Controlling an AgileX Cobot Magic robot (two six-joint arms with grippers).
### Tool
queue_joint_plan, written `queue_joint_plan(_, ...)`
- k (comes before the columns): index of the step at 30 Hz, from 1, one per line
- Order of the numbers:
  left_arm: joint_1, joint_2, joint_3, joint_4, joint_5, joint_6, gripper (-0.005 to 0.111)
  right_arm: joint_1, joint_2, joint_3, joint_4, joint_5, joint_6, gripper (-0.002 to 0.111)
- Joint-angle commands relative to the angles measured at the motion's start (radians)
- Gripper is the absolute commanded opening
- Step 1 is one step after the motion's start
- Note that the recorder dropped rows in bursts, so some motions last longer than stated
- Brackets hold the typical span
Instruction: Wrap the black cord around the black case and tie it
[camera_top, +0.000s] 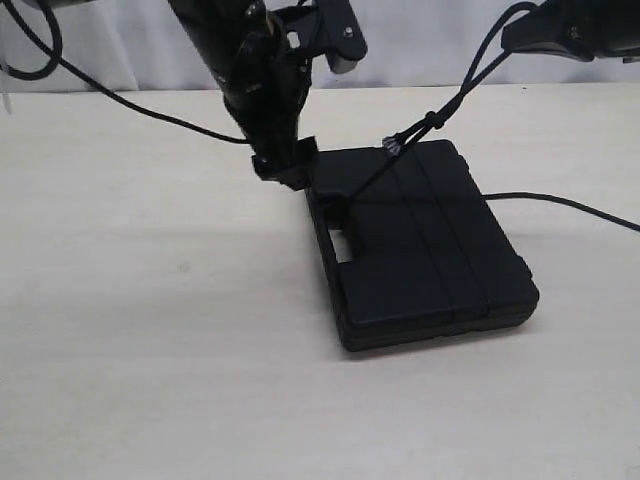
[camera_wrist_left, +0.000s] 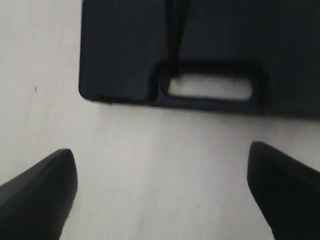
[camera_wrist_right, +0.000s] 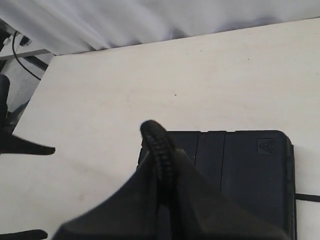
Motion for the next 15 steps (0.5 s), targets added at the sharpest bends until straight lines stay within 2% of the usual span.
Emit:
queue_joint_plan(1, 0.001, -0.001, 0.000, -0.134, -0.189, -0.019, 0.085, 0.058, -0.021, 0.011, 0.000, 0.043, -0.095, 0.004)
queue_joint_plan(5, 0.005, 0.016, 0.000, -0.240, -0.259, 0.001, 0.085, 0.135, -0.021, 0.051, -0.090, -0.001, -0.095, 0.004)
queue_joint_plan(8, 0.005, 0.030, 0.020, -0.411, -0.255, 0.184, 0.085, 0.172, -0.021, 0.084, -0.165, -0.078, -0.044, 0.004)
queue_joint_plan(10, 0.005, 0.041, 0.060, -0.562, -0.255, 0.369, 0.085, 0.173, -0.021, 0.089, -0.179, -0.084, -0.041, 0.004)
queue_joint_plan(12, 0.005, 0.059, 0.096, -0.638, -0.286, 0.484, 0.085, 0.173, -0.029, 0.089, -0.175, -0.084, -0.034, 0.004)
queue_joint_plan(15, 0.005, 0.089, 0.109, -0.640, -0.330, 0.487, 0.085, 0.173, -0.062, 0.089, -0.175, -0.111, -0.044, 0.004)
